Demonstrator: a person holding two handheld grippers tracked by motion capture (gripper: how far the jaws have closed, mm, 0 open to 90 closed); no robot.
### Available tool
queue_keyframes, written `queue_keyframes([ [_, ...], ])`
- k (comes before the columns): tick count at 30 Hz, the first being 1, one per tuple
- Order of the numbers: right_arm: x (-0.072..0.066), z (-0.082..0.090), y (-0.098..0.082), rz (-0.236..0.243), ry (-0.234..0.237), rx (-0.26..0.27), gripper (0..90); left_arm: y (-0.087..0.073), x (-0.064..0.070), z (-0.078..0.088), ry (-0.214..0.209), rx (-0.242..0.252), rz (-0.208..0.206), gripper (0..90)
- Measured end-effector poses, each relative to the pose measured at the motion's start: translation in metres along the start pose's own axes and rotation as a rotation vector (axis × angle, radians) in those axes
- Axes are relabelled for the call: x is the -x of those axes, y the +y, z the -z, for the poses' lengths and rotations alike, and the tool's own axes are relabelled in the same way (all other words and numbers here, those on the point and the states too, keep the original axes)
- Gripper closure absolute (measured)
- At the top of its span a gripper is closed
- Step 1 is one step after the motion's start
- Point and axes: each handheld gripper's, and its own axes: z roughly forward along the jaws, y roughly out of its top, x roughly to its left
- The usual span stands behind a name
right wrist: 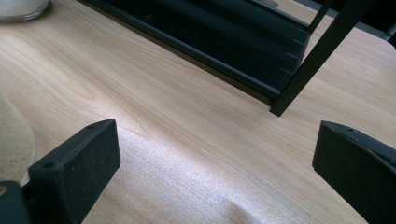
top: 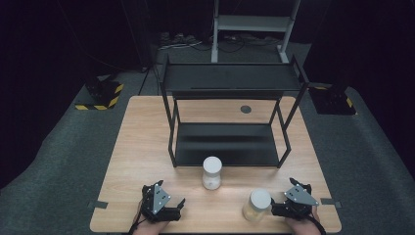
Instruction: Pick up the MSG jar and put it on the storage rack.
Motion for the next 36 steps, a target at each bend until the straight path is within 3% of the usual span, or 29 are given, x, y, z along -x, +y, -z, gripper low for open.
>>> queue_keyframes([
  [9,0.002,0.000,0.000,-0.009,0.006,-0.001,0.0,-0.002,-0.005,0.003,-0.018,0.024,0.042,0.7],
  [12,0.002,0.000,0.000,-0.013,0.007,0.000,0.0,0.001,-0.006,0.009,-0.019,0.049,0.045,0.7],
  [15,0.002,0.000,0.000,-0.009,0.007,-0.001,0.0,0.006,-0.005,0.023,-0.017,0.109,0.053,0.7],
  [22,0.002,-0.001,0.001,-0.001,0.010,-0.007,0.0,0.010,-0.007,0.034,-0.024,0.167,0.081,0.5],
  [36,0.002,-0.001,0.001,-0.001,0.011,-0.006,0.0,0.020,-0.004,0.041,-0.050,0.224,0.079,0.4],
])
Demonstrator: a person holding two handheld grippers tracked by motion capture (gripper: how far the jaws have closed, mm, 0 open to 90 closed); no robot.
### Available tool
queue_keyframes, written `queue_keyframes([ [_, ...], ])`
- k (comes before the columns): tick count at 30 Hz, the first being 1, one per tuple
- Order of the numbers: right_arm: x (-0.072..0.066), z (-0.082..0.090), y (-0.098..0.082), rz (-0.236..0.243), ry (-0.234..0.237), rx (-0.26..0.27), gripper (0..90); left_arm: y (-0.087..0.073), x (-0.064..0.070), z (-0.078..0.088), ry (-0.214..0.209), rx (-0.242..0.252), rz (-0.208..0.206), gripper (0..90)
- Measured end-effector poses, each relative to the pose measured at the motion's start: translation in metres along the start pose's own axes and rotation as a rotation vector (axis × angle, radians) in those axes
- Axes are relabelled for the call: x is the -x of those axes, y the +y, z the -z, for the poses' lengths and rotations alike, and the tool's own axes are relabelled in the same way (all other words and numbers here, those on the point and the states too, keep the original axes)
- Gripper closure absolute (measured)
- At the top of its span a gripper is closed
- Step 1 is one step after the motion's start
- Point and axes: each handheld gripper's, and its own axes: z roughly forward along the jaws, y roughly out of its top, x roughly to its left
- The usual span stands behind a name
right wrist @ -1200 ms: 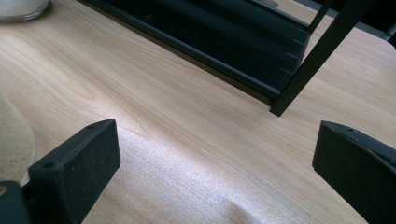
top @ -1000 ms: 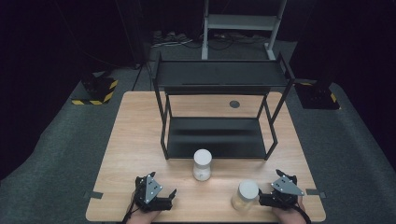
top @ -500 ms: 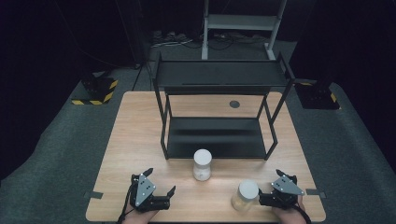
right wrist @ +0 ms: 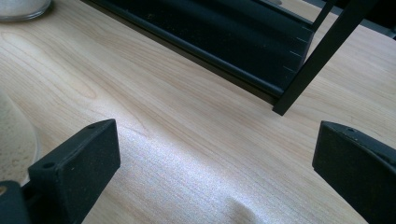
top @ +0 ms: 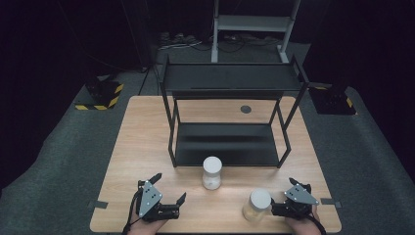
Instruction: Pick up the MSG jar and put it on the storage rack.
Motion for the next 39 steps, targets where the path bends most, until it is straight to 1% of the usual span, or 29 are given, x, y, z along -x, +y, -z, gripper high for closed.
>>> queue_keyframes([
  [5,-0.001,0.000,0.000,0.001,-0.003,0.000,0.0,0.005,0.003,-0.001,-0.022,0.020,-0.003,0.4],
  [8,-0.001,0.000,0.000,0.004,-0.004,-0.001,0.0,0.008,0.004,-0.005,-0.039,0.022,-0.022,0.4],
  [9,-0.002,0.000,0.000,0.004,-0.006,0.001,0.0,0.008,0.004,-0.006,-0.047,0.024,-0.022,0.4],
  [10,-0.002,0.000,0.000,0.004,-0.008,0.001,0.0,0.007,0.003,-0.008,-0.057,0.031,-0.007,0.4],
  [12,-0.003,0.000,0.000,0.003,-0.011,0.001,0.0,0.009,0.002,-0.013,-0.071,0.026,0.002,0.4],
  [16,-0.002,0.001,-0.001,0.001,-0.009,0.005,0.0,0.014,0.006,-0.023,-0.084,0.025,-0.013,0.4],
  [18,-0.001,0.001,-0.001,-0.002,-0.008,0.006,0.0,0.015,0.006,-0.025,-0.089,0.027,-0.013,0.4],
  [22,-0.001,0.001,-0.001,-0.001,-0.008,0.005,0.0,0.021,0.009,-0.035,-0.110,0.040,-0.008,0.4],
  [23,-0.001,0.001,-0.001,-0.001,-0.008,0.005,0.0,0.021,0.009,-0.035,-0.110,0.040,-0.008,0.4],
  [32,-0.001,0.001,-0.001,-0.002,-0.005,0.005,0.0,0.027,0.014,-0.053,-0.138,0.037,-0.005,0.4],
  [39,-0.001,0.001,-0.001,-0.003,-0.005,0.006,0.0,0.029,0.017,-0.064,-0.140,0.035,-0.008,0.4],
])
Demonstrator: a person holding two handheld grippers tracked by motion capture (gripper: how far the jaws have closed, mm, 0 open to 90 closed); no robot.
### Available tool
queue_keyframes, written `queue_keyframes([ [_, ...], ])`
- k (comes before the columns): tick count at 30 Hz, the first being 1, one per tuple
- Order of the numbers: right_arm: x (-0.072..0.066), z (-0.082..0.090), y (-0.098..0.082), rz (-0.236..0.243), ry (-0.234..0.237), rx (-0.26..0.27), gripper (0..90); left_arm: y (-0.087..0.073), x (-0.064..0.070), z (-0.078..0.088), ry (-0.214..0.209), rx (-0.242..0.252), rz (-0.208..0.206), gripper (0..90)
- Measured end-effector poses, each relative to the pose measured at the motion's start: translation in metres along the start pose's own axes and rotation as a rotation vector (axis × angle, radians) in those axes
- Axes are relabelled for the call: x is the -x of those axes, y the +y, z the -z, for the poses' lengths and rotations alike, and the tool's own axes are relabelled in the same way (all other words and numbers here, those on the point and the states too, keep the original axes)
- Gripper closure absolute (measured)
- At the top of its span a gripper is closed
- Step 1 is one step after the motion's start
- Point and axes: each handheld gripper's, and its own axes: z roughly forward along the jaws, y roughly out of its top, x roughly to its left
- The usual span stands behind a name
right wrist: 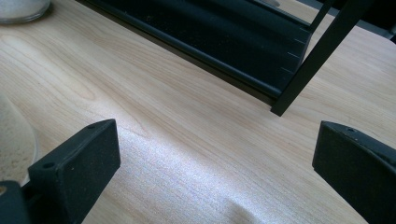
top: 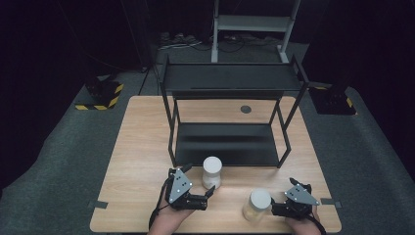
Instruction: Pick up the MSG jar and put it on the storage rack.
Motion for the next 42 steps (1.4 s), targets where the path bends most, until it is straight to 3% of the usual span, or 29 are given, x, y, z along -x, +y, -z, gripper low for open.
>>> queue_keyframes([
  [25,0.001,0.000,0.000,0.000,0.006,0.000,0.0,-0.005,-0.001,-0.035,-0.007,0.000,-0.013,0.4],
  [36,0.001,0.000,0.000,0.005,0.006,-0.001,0.0,-0.012,-0.004,-0.047,-0.003,-0.015,0.009,0.4],
  [42,0.001,0.000,0.000,0.005,0.007,-0.002,0.0,-0.018,-0.006,-0.052,0.004,-0.013,0.042,1.6],
])
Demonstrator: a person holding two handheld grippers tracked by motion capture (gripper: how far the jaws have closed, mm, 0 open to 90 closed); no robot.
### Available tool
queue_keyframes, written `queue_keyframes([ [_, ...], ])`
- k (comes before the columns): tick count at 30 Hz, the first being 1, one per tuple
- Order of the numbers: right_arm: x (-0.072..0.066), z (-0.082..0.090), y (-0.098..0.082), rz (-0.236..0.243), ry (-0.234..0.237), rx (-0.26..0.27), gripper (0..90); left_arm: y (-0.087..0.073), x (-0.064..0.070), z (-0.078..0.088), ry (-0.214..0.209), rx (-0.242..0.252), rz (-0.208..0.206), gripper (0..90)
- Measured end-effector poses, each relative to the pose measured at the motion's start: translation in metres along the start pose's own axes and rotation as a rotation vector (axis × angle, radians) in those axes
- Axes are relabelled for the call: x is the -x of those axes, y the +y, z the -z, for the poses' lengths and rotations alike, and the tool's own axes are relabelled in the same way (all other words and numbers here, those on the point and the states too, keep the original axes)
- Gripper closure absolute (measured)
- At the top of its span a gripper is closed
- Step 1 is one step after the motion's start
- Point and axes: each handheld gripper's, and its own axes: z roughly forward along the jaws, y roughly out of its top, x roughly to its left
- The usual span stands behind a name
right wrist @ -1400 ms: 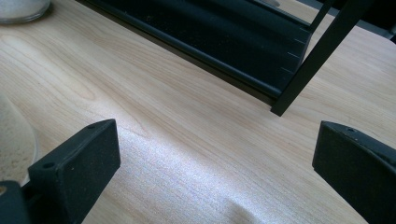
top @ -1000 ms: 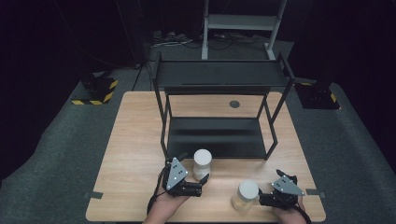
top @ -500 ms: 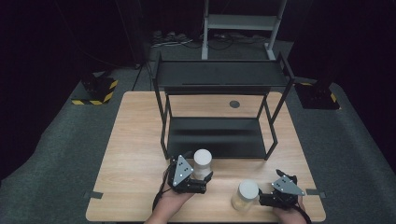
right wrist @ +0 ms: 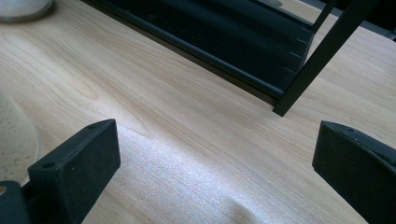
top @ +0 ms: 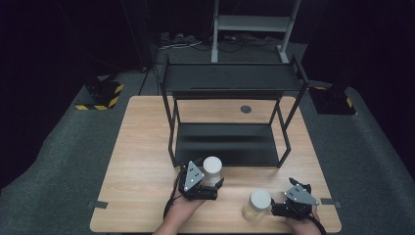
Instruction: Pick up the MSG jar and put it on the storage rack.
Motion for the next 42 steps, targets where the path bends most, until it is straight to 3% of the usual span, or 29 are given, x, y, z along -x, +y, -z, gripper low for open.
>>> queue_keyframes([
  [6,0.000,0.000,0.000,0.000,0.002,0.000,0.0,-0.003,-0.004,-0.006,-0.009,-0.004,0.026,9.9],
  [9,0.001,0.000,0.000,-0.001,0.003,0.000,0.0,-0.009,-0.011,-0.009,-0.045,0.012,0.039,16.8],
  [17,0.001,0.000,0.000,-0.005,0.005,0.001,0.0,-0.013,-0.010,-0.008,-0.039,0.028,0.008,33.3],
  [34,0.001,0.000,0.001,-0.001,0.006,-0.003,0.0,-0.011,-0.009,-0.007,-0.036,0.022,0.009,34.7],
  [38,0.001,0.000,0.001,-0.001,0.007,-0.004,0.0,-0.009,-0.010,-0.006,-0.044,0.019,0.029,34.8],
  [42,0.001,-0.001,0.001,0.002,0.009,-0.005,0.0,-0.006,-0.009,-0.002,-0.040,0.031,0.014,34.8],
])
